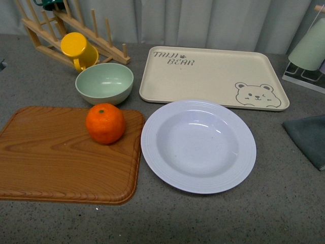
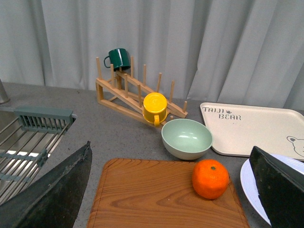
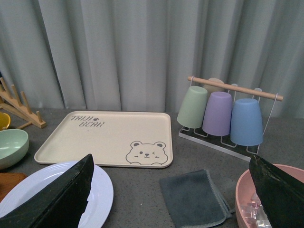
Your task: Place orange and plate with both arms
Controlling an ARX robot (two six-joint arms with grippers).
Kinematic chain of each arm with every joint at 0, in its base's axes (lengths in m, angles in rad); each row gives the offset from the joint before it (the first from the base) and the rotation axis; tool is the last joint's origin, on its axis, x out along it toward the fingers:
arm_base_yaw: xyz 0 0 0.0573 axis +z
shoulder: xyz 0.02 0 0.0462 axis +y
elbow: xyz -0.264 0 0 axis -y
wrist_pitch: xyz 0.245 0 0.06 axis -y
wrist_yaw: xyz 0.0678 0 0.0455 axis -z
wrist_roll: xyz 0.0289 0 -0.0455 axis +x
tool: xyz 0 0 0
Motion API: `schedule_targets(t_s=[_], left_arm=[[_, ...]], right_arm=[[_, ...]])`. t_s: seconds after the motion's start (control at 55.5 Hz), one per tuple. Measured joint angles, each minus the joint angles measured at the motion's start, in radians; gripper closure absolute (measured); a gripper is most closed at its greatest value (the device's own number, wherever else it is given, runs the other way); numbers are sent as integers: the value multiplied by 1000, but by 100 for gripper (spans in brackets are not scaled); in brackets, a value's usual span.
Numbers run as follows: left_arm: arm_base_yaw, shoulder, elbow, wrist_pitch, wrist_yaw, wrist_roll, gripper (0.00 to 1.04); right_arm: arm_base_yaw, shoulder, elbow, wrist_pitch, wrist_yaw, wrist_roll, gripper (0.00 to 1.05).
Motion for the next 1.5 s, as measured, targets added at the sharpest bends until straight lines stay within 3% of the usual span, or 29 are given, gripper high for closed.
schedule_targets(t_s=[1.496], left_arm=[[0, 0, 0, 0, 0, 0, 6]], right_arm=[[0, 0, 0, 0, 0, 0, 9]])
